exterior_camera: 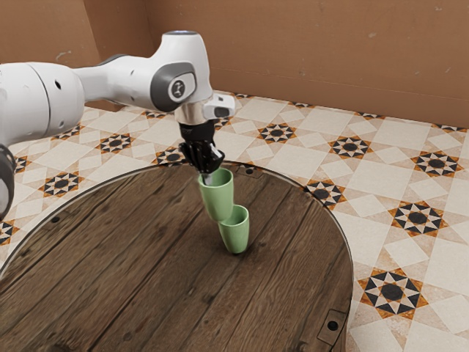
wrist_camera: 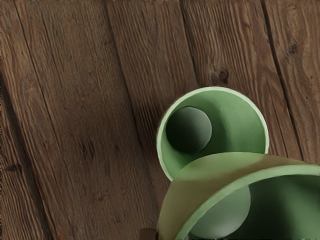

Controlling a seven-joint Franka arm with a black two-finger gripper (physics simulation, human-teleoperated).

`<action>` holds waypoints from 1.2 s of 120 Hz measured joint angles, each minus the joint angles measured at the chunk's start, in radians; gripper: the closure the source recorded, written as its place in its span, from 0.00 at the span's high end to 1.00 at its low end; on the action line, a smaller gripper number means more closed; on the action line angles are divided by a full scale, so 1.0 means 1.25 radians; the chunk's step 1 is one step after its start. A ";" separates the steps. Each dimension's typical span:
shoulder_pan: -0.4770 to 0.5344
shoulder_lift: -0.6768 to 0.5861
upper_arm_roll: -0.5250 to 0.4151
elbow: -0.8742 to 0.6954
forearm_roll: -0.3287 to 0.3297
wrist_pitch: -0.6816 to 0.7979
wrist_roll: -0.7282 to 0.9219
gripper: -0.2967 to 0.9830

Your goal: Place the right cup onto the left cup

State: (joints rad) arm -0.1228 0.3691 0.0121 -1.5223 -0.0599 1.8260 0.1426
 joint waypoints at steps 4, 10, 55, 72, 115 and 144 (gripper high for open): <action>0.002 0.013 0.000 0.013 -0.001 -0.001 0.002 0.15; 0.003 0.029 -0.001 0.032 -0.002 -0.003 0.005 0.15; -0.002 0.069 -0.002 0.065 -0.004 0.010 0.020 0.15; -0.004 0.072 -0.005 0.065 -0.004 0.023 0.024 0.15; -0.012 0.039 -0.006 0.026 -0.024 0.051 0.026 0.52; -0.039 -0.169 0.022 -0.089 0.033 0.033 0.046 0.69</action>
State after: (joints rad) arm -0.1718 0.1574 0.0390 -1.6338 -0.0183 1.8672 0.2002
